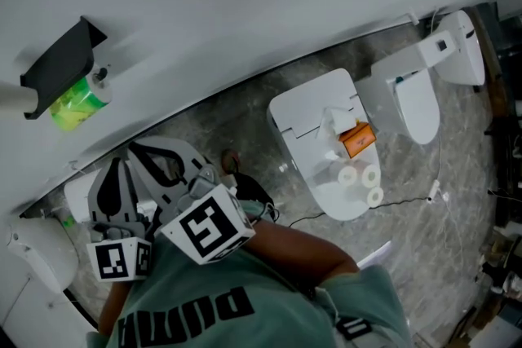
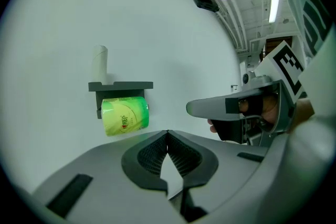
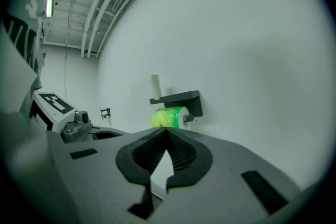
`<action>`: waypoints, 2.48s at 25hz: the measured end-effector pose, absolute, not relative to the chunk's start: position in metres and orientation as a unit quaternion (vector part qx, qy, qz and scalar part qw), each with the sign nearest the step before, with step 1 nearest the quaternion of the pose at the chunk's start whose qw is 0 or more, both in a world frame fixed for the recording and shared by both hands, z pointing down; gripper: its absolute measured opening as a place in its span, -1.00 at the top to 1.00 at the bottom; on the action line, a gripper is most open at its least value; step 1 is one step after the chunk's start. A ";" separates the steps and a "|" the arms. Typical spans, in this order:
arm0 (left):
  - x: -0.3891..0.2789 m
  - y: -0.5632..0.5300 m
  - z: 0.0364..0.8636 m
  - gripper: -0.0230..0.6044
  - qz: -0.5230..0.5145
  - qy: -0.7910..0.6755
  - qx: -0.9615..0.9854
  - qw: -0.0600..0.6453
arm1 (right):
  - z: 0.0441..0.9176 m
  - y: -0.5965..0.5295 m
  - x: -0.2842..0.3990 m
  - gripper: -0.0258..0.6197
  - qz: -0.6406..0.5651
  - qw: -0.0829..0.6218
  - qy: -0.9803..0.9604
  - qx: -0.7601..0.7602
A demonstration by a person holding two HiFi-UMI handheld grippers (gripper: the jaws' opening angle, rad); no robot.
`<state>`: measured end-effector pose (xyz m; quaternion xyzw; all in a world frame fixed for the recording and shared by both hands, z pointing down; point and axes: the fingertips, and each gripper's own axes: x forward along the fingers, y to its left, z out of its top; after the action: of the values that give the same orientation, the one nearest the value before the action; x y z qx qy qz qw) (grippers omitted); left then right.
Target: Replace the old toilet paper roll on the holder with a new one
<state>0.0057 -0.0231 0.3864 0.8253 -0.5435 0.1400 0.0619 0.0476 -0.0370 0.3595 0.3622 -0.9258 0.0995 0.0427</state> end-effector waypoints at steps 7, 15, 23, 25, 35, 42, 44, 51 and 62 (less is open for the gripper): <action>-0.001 -0.005 0.381 0.91 0.133 -0.528 0.837 0.055 | 0.356 -0.019 0.041 0.91 0.085 0.050 -0.924 0.371; -0.037 0.037 0.378 0.91 0.115 -0.526 0.840 0.065 | 0.361 0.015 0.013 0.91 0.092 0.058 -0.917 0.385; -0.056 0.091 0.392 0.91 0.086 -0.507 0.852 0.094 | 0.371 0.073 -0.009 0.91 0.099 0.100 -0.908 0.395; -0.051 0.105 0.398 0.91 0.081 -0.496 0.858 0.105 | 0.375 0.089 -0.009 0.91 0.098 0.120 -0.905 0.397; -0.042 0.147 0.387 0.91 0.062 -0.545 0.831 0.094 | 0.375 0.133 -0.004 0.91 0.078 0.121 -0.928 0.344; 0.022 0.165 0.381 0.91 0.065 -0.595 0.796 0.089 | 0.359 0.144 0.059 0.91 0.046 0.114 -0.948 0.293; 0.046 0.174 0.384 0.91 0.076 -0.599 0.792 0.086 | 0.361 0.149 0.086 0.91 0.046 0.114 -0.951 0.285; 0.097 0.191 0.402 0.91 0.068 -0.646 0.751 0.123 | 0.387 0.171 0.151 0.91 0.057 0.117 -0.959 0.253; 0.141 0.205 0.422 0.91 0.088 -0.668 0.726 0.140 | 0.416 0.189 0.203 0.91 0.091 0.119 -0.959 0.242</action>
<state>0.1407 0.2052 0.4221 0.7260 -0.6676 0.0878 0.1397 0.2035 0.1887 0.4163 0.2425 -0.9586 0.0908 0.1189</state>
